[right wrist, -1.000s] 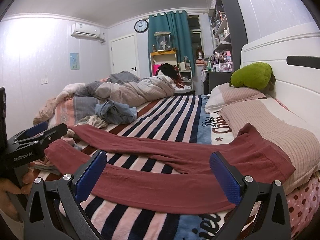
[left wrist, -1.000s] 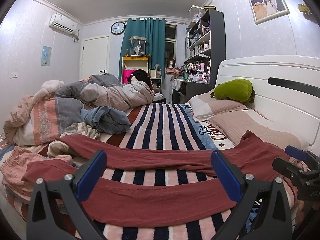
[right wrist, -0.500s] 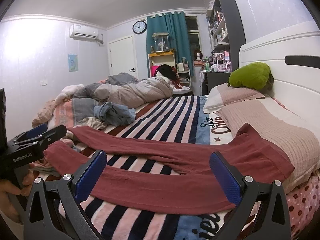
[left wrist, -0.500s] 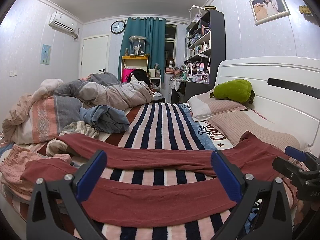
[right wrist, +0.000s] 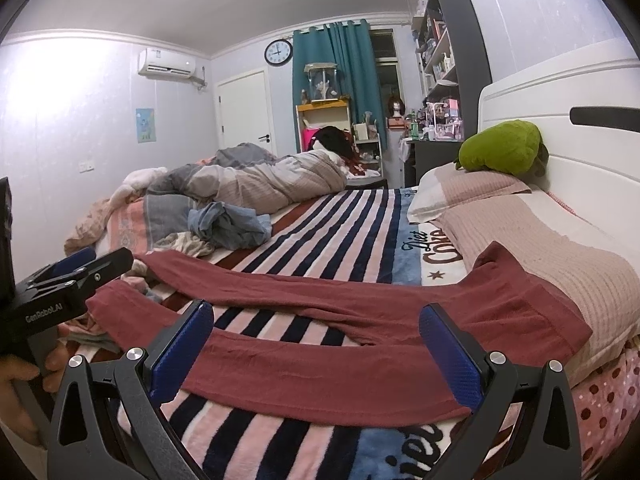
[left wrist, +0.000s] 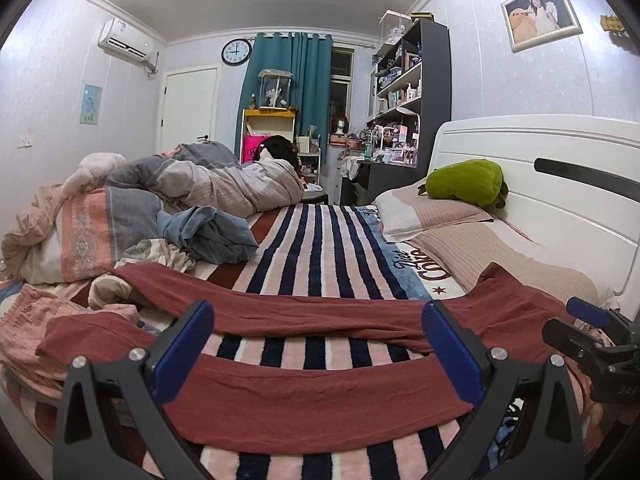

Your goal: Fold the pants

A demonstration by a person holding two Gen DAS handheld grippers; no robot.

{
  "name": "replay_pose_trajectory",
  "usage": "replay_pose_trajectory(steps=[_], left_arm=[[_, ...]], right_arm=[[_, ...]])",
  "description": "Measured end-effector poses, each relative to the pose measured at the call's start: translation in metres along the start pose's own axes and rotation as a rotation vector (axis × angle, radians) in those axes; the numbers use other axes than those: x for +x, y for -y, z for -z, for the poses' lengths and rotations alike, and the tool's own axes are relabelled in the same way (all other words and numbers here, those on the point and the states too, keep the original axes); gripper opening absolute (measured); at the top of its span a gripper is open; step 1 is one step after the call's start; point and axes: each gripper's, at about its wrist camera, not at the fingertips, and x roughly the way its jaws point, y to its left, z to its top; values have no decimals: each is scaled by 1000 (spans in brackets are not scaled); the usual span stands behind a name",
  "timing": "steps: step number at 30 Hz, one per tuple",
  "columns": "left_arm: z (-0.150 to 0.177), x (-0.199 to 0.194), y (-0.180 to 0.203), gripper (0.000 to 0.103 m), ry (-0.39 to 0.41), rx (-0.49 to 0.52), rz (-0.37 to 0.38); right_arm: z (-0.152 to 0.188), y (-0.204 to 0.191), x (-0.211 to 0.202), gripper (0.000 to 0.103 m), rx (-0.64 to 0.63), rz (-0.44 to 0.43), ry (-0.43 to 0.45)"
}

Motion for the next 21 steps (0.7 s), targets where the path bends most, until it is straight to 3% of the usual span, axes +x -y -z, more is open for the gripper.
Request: replay_pose_trajectory(steps=[8, 13, 15, 21], left_arm=[[10, 19, 0, 102, -46, -15, -6], [24, 43, -14, 102, -134, -51, -7], [33, 54, -22, 102, -173, -58, -16], [77, 75, -64, 102, -307, -112, -80]], right_arm=[[14, 9, 14, 102, 53, -5, -38], [28, 30, 30, 101, 111, 14, -95], [37, 42, 37, 90, 142, 31, -130], [75, 78, 55, 77, 238, 67, -226]])
